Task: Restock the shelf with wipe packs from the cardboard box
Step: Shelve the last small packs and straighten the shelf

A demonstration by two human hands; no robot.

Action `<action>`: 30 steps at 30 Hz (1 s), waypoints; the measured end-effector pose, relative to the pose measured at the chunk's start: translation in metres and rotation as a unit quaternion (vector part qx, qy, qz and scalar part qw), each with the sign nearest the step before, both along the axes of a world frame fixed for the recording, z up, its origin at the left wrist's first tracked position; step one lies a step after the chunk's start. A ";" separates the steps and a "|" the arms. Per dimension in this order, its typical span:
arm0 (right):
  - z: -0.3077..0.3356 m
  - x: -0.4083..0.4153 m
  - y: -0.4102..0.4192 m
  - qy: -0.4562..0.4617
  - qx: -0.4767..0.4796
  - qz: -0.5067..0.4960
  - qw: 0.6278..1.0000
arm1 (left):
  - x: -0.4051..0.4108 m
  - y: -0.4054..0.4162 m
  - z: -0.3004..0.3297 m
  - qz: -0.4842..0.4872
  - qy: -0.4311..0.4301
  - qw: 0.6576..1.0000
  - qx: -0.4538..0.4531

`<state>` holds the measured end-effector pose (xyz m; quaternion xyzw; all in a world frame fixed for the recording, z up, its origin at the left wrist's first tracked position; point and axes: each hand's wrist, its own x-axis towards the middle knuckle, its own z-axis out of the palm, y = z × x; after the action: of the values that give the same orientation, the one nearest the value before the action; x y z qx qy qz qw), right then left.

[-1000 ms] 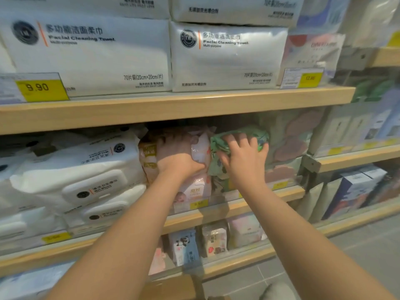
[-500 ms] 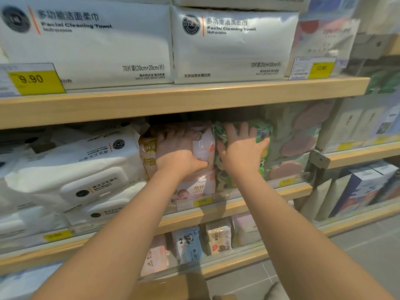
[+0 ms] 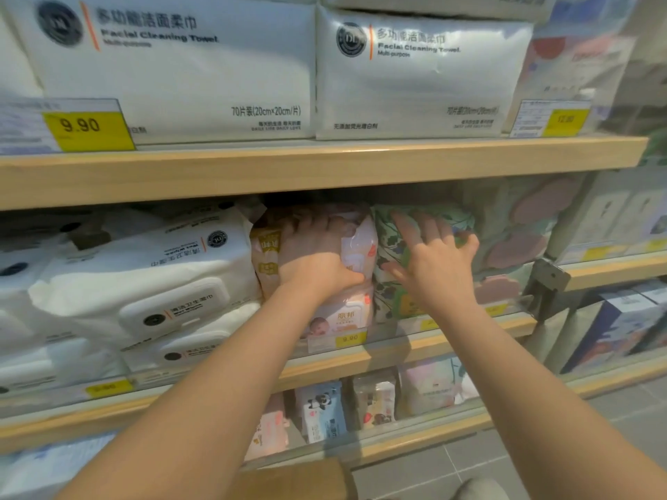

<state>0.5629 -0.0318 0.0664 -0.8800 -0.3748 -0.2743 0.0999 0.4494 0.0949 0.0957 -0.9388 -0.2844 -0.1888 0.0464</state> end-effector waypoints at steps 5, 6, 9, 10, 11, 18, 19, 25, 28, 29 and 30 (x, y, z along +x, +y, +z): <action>0.011 -0.019 -0.009 0.036 -0.014 0.029 0.999 | -0.026 -0.007 0.013 -0.046 0.011 0.985 -0.163; 0.011 -0.028 -0.010 0.017 0.000 0.050 0.999 | -0.039 -0.009 0.017 -0.055 -0.009 0.989 -0.134; 0.005 -0.060 -0.003 -0.036 0.022 0.105 0.994 | -0.092 -0.006 0.018 -0.089 -0.096 0.991 -0.014; 0.004 -0.070 0.004 -0.038 0.018 0.115 0.992 | -0.110 0.000 0.018 -0.094 -0.121 0.988 0.014; 0.004 -0.080 0.011 -0.039 0.014 0.125 0.991 | -0.128 0.009 0.018 -0.087 -0.134 0.986 0.044; 0.025 -0.131 0.078 0.093 -0.109 0.115 0.983 | -0.180 0.055 0.023 0.133 0.032 0.990 0.030; 0.024 -0.133 0.083 0.091 -0.115 0.101 0.984 | -0.178 0.056 0.022 0.140 0.051 0.988 0.041; 0.015 -0.135 0.093 0.047 -0.102 0.027 0.993 | -0.174 0.062 0.018 0.157 0.034 0.985 0.066; 0.008 -0.131 0.104 0.044 -0.105 0.013 0.993 | -0.173 0.065 0.014 0.149 0.022 0.986 0.071; 0.006 -0.128 0.108 0.040 -0.073 0.021 0.996 | -0.172 0.066 0.013 0.144 0.018 0.987 0.068; 0.007 -0.127 0.110 0.046 -0.045 0.028 0.997 | -0.172 0.067 0.012 0.138 0.012 0.988 0.065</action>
<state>0.4361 0.0785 0.0731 -0.8843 -0.4067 -0.2131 0.0848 0.2773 0.1619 0.1082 -0.8880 -0.3973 -0.1871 0.1362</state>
